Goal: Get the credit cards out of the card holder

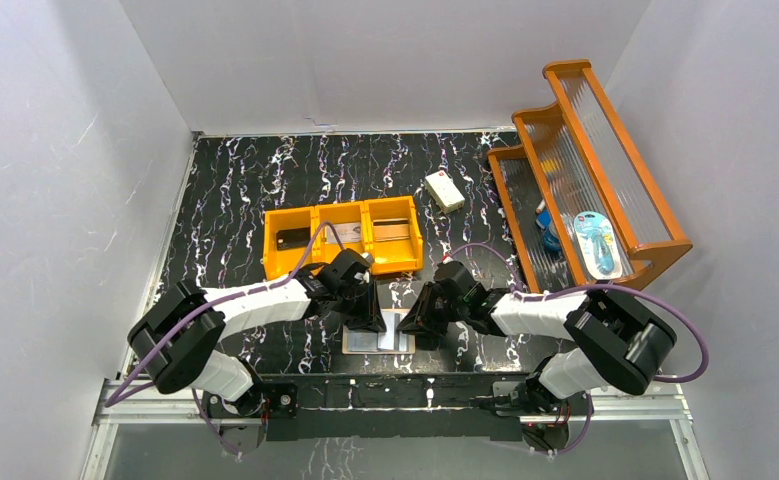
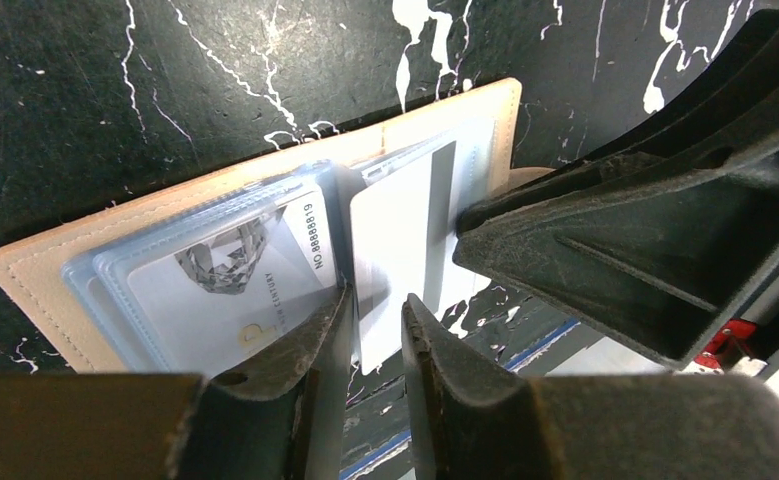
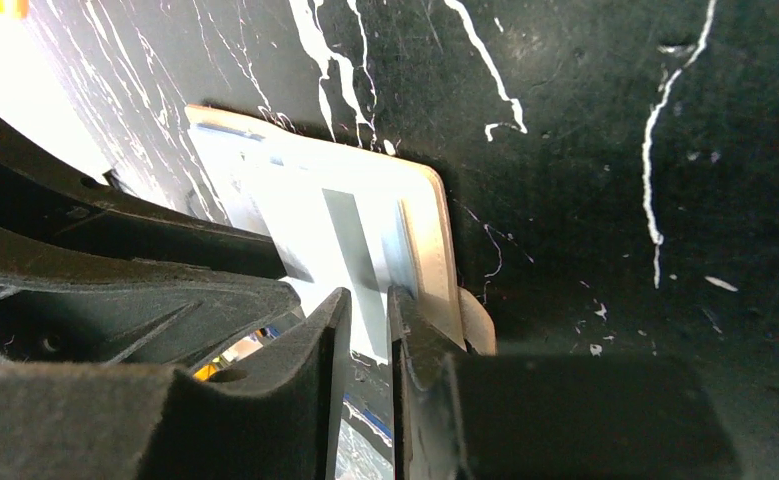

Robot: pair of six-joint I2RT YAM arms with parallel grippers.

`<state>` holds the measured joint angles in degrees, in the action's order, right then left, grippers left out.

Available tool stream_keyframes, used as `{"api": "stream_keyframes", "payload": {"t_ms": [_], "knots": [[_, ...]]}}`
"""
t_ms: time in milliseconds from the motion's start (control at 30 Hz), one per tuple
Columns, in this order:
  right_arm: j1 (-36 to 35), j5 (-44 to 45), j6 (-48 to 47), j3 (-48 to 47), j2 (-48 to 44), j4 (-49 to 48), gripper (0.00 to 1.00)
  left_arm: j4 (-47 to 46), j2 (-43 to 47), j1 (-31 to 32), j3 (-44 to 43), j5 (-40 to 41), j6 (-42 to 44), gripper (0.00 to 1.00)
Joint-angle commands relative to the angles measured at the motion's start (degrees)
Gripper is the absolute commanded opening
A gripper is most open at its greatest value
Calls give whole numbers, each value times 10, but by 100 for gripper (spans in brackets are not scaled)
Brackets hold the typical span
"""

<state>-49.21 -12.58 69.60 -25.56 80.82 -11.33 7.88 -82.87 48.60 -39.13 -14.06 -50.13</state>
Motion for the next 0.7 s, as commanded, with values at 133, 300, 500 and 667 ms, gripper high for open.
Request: {"api": "stream_keyframes", "payload": {"t_ms": [133,300,500,667], "knots": [[-4,47,6,29,3,64,29,-19,39,4,16,-22,-9,19],[-4,44,9,32,3,56,29,-41,42,3,23,-34,-13,14],[-3,44,11,37,5,52,29,-38,39,3,25,-32,-15,6],[-3,46,14,37,10,54,28,-26,43,3,27,-19,-13,3]]}}
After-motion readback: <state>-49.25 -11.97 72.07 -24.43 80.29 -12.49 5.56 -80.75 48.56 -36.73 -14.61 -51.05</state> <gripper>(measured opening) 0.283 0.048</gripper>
